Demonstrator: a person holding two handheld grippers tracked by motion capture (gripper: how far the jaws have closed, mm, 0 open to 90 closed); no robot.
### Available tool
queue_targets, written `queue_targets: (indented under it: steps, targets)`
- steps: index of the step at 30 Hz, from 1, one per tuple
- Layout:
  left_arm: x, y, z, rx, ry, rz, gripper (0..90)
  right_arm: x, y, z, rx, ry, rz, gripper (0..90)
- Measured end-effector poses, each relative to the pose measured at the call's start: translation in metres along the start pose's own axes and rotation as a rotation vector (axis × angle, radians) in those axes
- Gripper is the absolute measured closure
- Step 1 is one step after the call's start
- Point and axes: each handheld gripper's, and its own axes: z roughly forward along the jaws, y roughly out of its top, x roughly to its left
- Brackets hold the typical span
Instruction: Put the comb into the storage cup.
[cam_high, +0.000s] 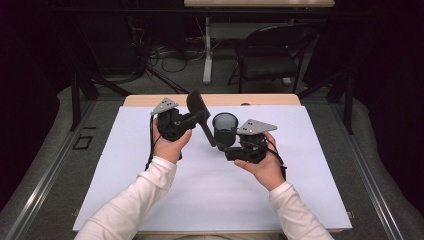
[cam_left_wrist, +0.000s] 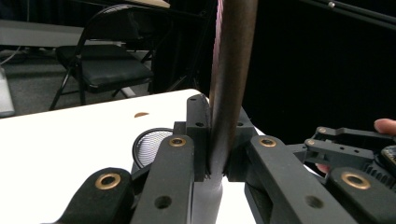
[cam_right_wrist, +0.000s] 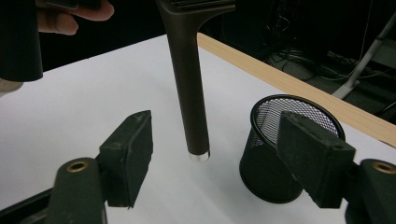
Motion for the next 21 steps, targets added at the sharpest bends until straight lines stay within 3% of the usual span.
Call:
queue_targets:
  steps: [6,21]
  targets:
    - [0.0001,0.0021,0.0012,0.008,0.014,0.030,83.6,-0.0014,-0.0004,-0.0009,0.001,-0.008,0.008,20.1]
    - [0.0002,0.0104,0.0074,0.021,0.006,0.039,83.6,-0.0047,-0.0009,-0.0007,0.016,-0.022,0.022,12.5]
